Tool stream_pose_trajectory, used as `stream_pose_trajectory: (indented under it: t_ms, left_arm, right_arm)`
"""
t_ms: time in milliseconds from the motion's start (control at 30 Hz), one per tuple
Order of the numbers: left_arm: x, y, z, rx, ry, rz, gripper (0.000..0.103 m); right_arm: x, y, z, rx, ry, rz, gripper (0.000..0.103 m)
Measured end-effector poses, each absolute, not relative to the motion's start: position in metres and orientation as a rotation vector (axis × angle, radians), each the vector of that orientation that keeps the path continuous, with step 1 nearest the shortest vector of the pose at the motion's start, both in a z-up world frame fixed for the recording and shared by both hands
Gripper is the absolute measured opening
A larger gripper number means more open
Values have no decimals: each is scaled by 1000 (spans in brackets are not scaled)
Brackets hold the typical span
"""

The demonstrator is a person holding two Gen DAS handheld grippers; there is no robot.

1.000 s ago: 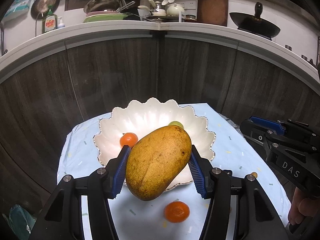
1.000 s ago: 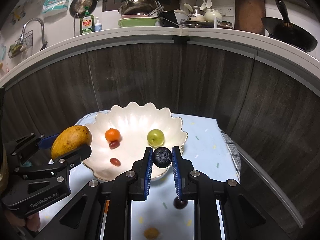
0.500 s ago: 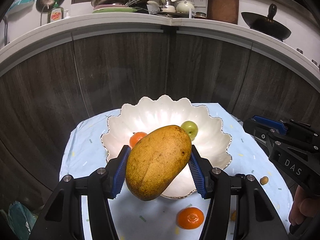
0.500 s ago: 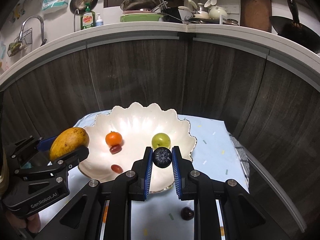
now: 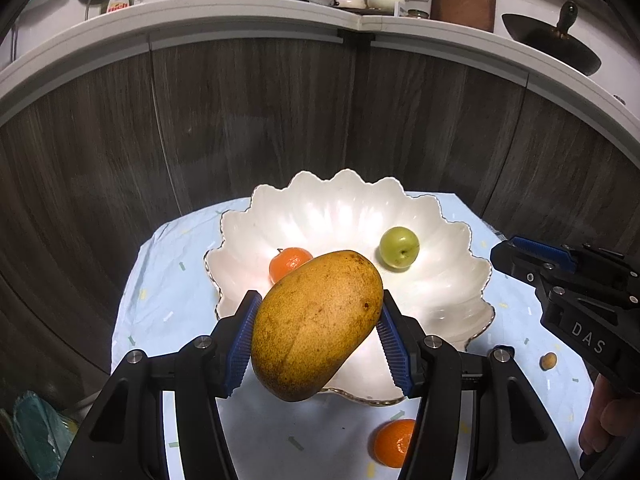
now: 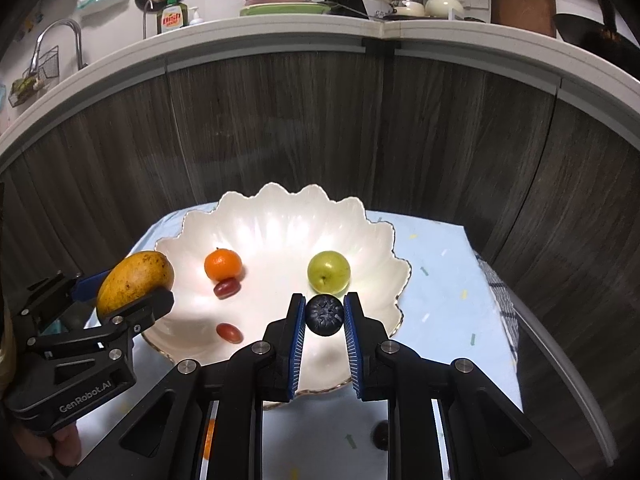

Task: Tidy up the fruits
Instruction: 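Carry the mango and dark berry over the white bowl with both tools, then open both tools to drop the mango and berry into the bowl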

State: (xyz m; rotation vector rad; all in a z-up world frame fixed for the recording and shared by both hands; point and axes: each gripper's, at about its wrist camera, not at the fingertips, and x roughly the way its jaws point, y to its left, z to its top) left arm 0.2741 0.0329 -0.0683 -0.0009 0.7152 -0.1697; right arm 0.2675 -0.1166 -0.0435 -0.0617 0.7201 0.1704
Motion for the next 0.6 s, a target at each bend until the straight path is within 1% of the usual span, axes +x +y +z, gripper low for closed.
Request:
stream_pose_trajectory:
  t_ms: [600]
  left_arm:
    - [290,34,-86,-12,761,-158,56]
  right_arm:
    - [284,-113,-66,-56,792,184,21]
